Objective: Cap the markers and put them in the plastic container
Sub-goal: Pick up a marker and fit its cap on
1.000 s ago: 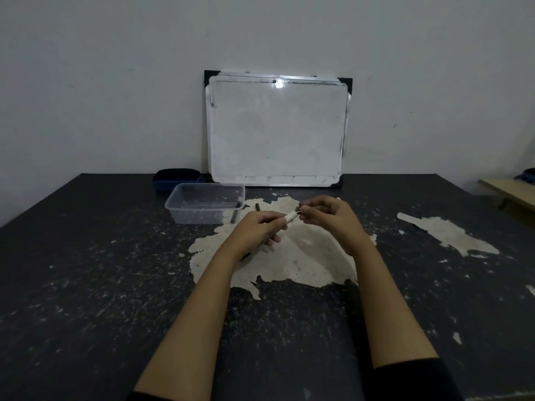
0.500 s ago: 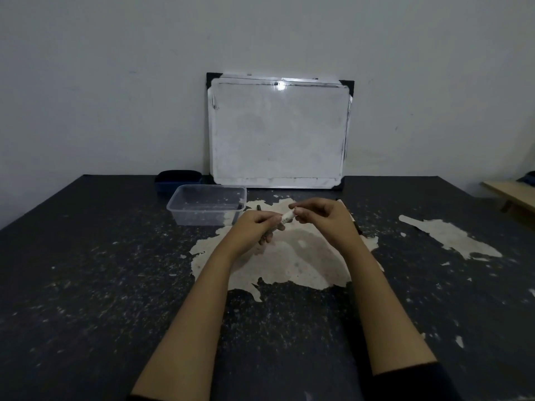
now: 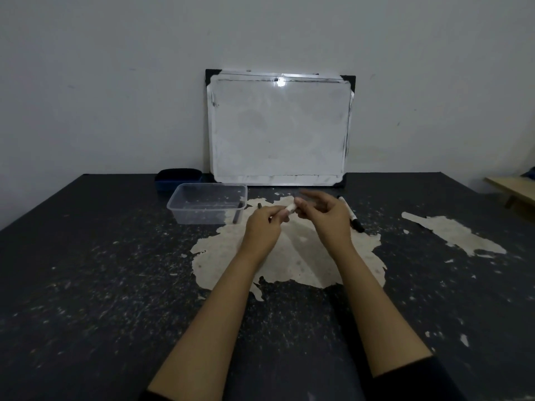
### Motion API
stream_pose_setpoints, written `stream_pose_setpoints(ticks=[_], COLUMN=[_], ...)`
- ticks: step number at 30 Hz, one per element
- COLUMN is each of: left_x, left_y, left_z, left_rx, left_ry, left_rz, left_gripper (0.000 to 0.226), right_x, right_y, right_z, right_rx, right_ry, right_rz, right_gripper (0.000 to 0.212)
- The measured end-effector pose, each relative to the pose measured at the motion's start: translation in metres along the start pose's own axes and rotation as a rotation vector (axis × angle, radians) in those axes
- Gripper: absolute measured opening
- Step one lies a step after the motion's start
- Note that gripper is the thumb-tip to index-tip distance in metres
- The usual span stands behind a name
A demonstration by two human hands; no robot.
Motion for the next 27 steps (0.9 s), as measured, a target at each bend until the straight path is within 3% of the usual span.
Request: stream_pose_setpoints(ticks=[6,9,12,14,17,22,27], left_x=[0.001,-0.004,-0.009,-0.007,-0.001,-0.003,-0.015], left_y=[-0.001,-0.004,0.001,0.006,0.014,0.034,0.066], left_z=[0.004,0.002,0.004,0.005,0.005,-0.012,-0.052], left_rx=[0.017,0.205,0.445,0.496,0.448,0.292,0.223], left_ry=[-0.059,-0.138,-0.243,-0.272,-0.303,-0.397,-0.461], left_rz=[0.121,0.173,0.406,0.453,0.483,0.461,0.344], left_gripper=[0.028,0.033,0.037,0.034,0.030,0.029,0.022], right_x=[0.001,0.001,-0.001,-0.003,-0.008,-0.024,-0.042], right_y=[0.004,-0.002,-0.020,-0.030,-0.044,-0.083,-0.093], right_z=[0.000,-0.001,-0.004,-0.006,-0.005,-0.001,-0.003], right_rx=[-0.001,-0.024,-0.121,-0.132,-0.158,-0.350,-0.308], right_ry=[-0.031,-0.037,0.001,0.026,0.057,0.128,0.159], right_rz=[0.078,0.083,0.005,-0.040,0.023,0.320,0.467], right_gripper=[0.015,0.012,0.020,0.022,0.021,0.020,0.029])
Point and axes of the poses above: each hand's wrist, its own z-axis away from the middle knuckle, its own y-axis out of the palm, x = y × z, the point moved 1 cm from there along -z, towards the middle knuckle, and after that the axes turned 10 degrees about x, right-handed, at the moved point
